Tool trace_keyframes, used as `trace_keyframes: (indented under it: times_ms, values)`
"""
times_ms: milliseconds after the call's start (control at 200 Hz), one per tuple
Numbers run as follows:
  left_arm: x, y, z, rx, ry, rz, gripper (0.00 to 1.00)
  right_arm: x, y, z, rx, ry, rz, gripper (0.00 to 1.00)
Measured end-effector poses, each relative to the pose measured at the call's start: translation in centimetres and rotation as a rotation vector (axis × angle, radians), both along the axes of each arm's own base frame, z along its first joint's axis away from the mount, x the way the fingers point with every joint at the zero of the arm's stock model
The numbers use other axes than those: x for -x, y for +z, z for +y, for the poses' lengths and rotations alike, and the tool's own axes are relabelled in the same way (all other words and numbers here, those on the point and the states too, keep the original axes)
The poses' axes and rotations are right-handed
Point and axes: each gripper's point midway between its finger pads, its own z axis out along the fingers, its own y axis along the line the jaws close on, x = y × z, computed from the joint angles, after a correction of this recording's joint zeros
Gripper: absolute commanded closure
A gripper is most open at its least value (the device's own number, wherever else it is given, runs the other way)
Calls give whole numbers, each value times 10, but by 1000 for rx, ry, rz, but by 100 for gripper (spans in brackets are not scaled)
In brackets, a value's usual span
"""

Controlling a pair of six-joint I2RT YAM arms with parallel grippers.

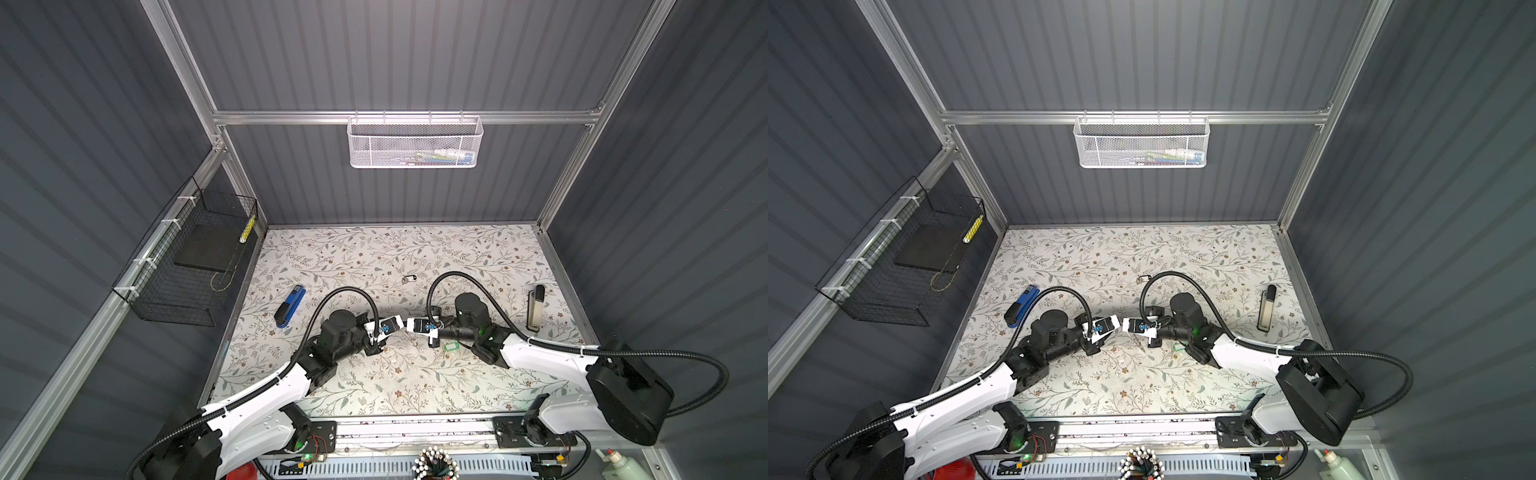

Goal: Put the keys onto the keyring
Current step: 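Grasp the plate's opposite edge with the left gripper, holding it between both grippers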

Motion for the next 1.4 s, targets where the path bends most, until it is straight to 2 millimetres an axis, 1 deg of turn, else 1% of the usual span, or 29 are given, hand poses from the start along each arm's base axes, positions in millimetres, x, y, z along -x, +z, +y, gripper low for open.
trace_keyframes:
  times_ms: [100, 200, 305, 405, 500, 590, 705, 881, 981, 1091, 1161, 1256, 1401]
  values:
    - [2, 0, -2, 3, -15, 0, 83, 1, -1, 0, 3, 2, 1, 100]
    - [4, 2, -4, 16, -32, -4, 87, 1, -1, 1, 2, 3, 1, 100]
    - [6, 2, -6, 25, -48, 0, 100, 0, 1, 1, -5, -2, -4, 95]
    - [7, 2, -7, 28, -56, 2, 100, -2, 3, 1, -11, -13, -5, 91]
    - [10, -1, -9, 29, -73, 19, 100, -3, 1, -1, -9, -28, 0, 82]
    - [12, -2, -11, 38, -84, 38, 100, -5, 3, -5, -12, -57, 9, 77]
    - [13, 3, -14, 61, -94, 56, 100, -4, 12, -14, -29, -103, 10, 72]
    - [14, 10, -19, 97, -117, 100, 100, -1, 40, -31, -98, -169, 7, 69]
    - [12, 13, -18, 132, -121, 131, 100, 1, 47, -42, -124, -196, 21, 69]
    - [5, 26, -15, 205, -123, 149, 100, 0, 52, -51, -146, -225, 44, 69]
    - [4, 35, -15, 249, -137, 155, 100, -2, 52, -53, -149, -234, 62, 69]
    - [4, 45, -17, 301, -164, 164, 100, -1, 46, -53, -139, -232, 96, 69]
    - [10, 53, -23, 352, -223, 195, 100, 1, 31, -48, -117, -207, 163, 69]
